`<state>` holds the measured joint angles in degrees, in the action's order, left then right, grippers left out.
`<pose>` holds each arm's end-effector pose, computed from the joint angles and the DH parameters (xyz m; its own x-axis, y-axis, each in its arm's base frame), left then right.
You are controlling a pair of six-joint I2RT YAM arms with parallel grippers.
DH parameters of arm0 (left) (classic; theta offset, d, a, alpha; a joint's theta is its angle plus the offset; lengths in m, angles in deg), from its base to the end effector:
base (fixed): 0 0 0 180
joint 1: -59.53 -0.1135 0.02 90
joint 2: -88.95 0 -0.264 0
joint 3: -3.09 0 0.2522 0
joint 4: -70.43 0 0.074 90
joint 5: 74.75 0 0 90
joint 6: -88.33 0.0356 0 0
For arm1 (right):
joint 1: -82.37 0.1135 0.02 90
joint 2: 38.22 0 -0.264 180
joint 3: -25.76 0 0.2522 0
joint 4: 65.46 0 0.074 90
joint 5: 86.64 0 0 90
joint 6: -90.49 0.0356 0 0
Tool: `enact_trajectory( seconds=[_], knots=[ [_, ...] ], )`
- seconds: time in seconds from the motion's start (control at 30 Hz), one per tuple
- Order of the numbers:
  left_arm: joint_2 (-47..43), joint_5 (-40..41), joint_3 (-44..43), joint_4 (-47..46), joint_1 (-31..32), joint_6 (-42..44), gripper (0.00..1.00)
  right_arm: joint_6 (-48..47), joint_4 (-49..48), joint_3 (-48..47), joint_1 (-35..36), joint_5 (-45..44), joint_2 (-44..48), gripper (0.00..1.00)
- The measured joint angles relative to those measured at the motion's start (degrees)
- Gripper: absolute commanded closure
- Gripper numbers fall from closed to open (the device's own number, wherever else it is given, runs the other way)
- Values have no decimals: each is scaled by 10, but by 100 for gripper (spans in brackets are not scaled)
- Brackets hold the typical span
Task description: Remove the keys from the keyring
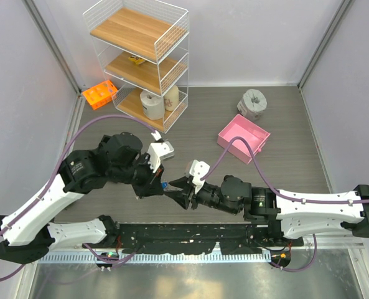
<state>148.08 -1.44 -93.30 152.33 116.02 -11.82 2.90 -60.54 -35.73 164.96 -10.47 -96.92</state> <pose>0.0810 -0.1409 0.4168 -0.5425 0.5135 -0.6648 0.8289 0.4561 -0.3240 0.0398 0.2401 0.3473 -0.0440 -0.0216 -0.9988 -0.9311 0.3633 0.0331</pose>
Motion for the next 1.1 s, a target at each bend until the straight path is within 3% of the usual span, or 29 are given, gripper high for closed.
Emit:
enact_trajectory(
  seconds=[0.5, 0.8, 1.1],
  knots=[
    [1, -22, -18, -5, 1, -4, 100, -75, -1, 28, 49, -9, 0, 57],
    [1, -26, -18, -7, 1, -4, 100, -131, -31, 92, 54, -17, 60, 57],
    [10, -32, -18, -10, 1, -4, 100, -193, -71, 99, 54, 6, 98, 56]
  ],
)
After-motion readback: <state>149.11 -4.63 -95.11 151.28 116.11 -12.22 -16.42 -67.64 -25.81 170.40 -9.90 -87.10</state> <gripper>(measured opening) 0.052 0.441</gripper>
